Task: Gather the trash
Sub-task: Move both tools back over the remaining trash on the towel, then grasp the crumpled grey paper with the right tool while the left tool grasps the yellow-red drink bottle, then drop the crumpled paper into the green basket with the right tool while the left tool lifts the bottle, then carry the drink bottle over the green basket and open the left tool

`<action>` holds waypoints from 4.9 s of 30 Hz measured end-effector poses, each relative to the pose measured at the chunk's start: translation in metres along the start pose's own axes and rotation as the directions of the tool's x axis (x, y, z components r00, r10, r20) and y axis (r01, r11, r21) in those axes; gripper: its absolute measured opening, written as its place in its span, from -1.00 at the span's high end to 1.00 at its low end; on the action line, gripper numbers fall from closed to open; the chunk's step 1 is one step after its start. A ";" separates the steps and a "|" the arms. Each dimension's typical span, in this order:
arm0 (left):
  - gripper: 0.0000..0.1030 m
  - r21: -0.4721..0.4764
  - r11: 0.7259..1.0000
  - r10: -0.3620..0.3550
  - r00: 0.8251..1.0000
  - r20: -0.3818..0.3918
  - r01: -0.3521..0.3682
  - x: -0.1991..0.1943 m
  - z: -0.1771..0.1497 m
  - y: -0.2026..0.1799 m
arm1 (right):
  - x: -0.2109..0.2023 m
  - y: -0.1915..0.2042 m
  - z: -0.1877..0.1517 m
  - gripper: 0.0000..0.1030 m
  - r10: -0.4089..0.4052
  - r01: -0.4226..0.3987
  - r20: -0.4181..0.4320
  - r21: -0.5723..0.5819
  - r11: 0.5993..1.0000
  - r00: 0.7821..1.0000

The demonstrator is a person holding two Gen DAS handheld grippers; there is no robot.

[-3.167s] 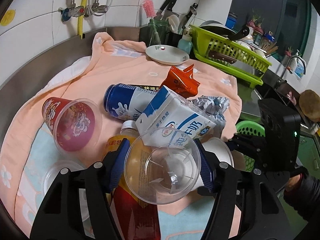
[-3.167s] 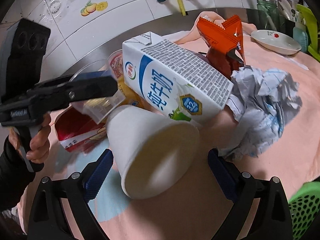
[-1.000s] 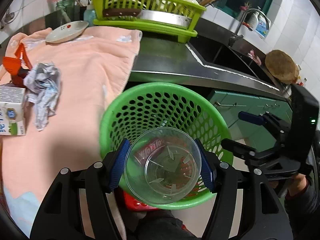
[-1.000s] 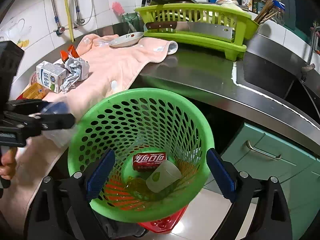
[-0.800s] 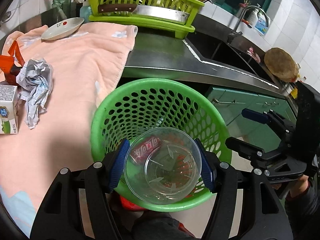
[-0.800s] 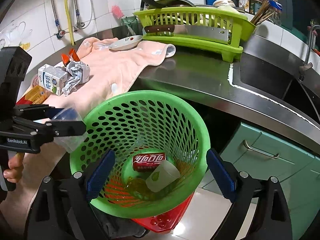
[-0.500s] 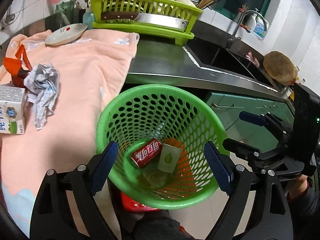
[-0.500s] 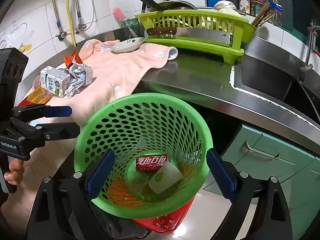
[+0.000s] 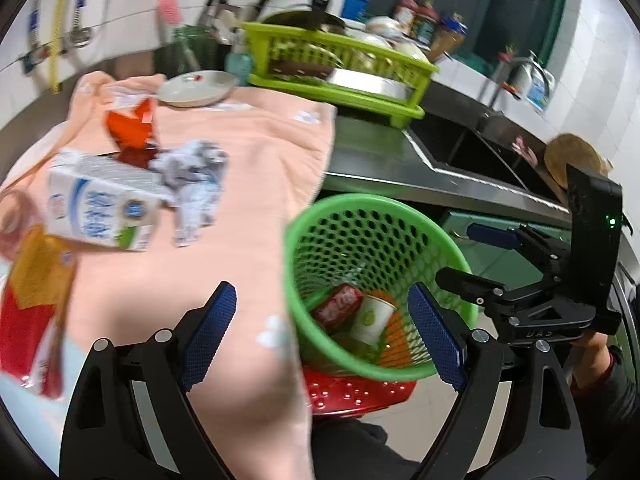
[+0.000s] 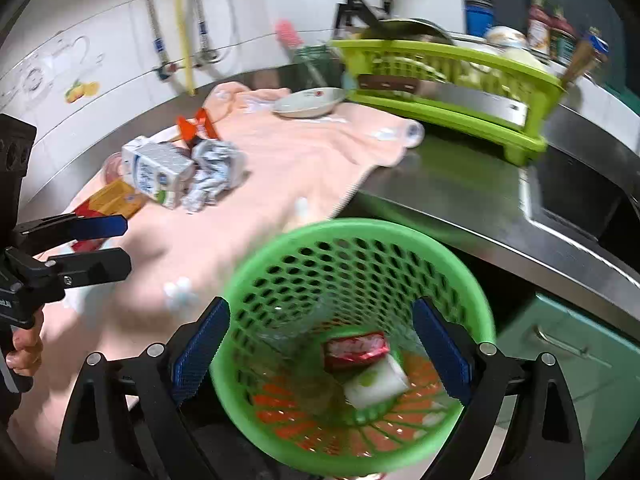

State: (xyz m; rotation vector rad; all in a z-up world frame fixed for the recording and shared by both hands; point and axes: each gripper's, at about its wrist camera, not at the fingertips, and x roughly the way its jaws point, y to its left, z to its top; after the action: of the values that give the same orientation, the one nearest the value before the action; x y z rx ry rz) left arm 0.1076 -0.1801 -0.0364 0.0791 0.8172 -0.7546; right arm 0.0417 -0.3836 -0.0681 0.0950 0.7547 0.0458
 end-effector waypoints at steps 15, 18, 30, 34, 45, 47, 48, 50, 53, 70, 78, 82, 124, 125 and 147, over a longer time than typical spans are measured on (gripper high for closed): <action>-0.68 -0.111 0.959 0.272 0.958 0.088 -0.262 -0.080 -0.003 0.110 | 0.054 0.077 0.061 -0.74 0.113 -0.113 -0.010 -0.123 0.986 0.994; -0.68 -0.137 0.945 0.310 0.947 0.081 -0.298 -0.085 -0.004 0.130 | 0.068 0.087 0.075 -0.73 0.114 -0.114 -0.007 -0.135 0.984 0.993; -0.68 -0.144 0.920 0.372 0.928 0.031 -0.365 -0.078 -0.006 0.169 | 0.131 0.094 0.123 -0.59 0.142 -0.144 -0.031 -0.081 0.986 0.989; -0.68 -0.140 0.922 0.366 0.930 0.007 -0.362 -0.072 -0.006 0.174 | 0.148 0.094 0.131 -0.52 0.163 -0.166 -0.049 -0.060 0.984 0.985; -0.68 -0.101 0.924 0.367 0.929 -0.047 -0.370 -0.050 0.001 0.177 | 0.185 0.088 0.142 -0.29 0.208 -0.210 -0.105 -0.008 0.978 0.972; -0.68 -0.094 0.923 0.369 0.927 -0.062 -0.374 -0.046 0.002 0.178 | 0.190 0.089 0.142 -0.26 0.211 -0.214 -0.117 -0.012 0.977 0.970; -0.68 -0.092 0.922 0.371 0.926 -0.068 -0.376 -0.043 0.003 0.178 | 0.192 0.089 0.141 -0.21 0.211 -0.214 -0.122 -0.015 0.977 0.970; -0.68 -0.088 0.922 0.371 0.925 -0.080 -0.377 -0.039 0.005 0.179 | 0.196 0.091 0.140 -0.10 0.212 -0.217 -0.130 -0.020 0.976 0.969; -0.68 -0.084 0.917 0.381 0.918 -0.108 -0.390 -0.031 0.007 0.182 | 0.200 0.091 0.140 0.04 0.209 -0.213 -0.131 -0.015 0.977 0.969; -0.30 -0.068 0.892 0.432 0.888 -0.154 -0.446 -0.014 0.008 0.186 | 0.171 0.091 0.128 0.37 0.180 -0.184 -0.074 -0.045 0.982 0.981; -0.28 -0.093 0.905 0.401 0.907 -0.130 -0.414 -0.029 0.001 0.174 | 0.129 0.083 0.116 0.38 0.159 -0.161 -0.031 -0.059 0.985 0.987; -0.27 -0.106 0.912 0.386 0.917 -0.103 -0.396 -0.044 -0.004 0.164 | 0.101 0.068 0.105 0.38 0.124 -0.125 -0.021 -0.067 0.990 0.992; -0.20 -0.053 0.998 0.039 0.998 -0.051 -0.042 -0.027 -0.005 0.016 | -0.009 -0.037 -0.026 -0.54 -0.070 0.073 -0.032 0.105 0.992 0.997; -0.20 -0.047 0.999 0.020 0.998 -0.062 -0.023 -0.015 -0.002 0.007 | -0.012 -0.039 -0.028 -0.55 -0.068 0.071 -0.027 0.112 0.991 0.997; -0.22 -0.031 0.998 -0.059 0.976 -0.212 0.054 0.153 0.025 -0.087 | -0.041 -0.077 -0.060 -0.57 -0.068 0.066 0.004 0.203 0.977 0.998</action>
State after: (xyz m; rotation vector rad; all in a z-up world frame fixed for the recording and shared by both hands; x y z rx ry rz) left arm 0.1354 -0.3415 -0.1048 0.1165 1.0359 -0.7982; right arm -0.0287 -0.4590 -0.0916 0.2637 0.7497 -0.0965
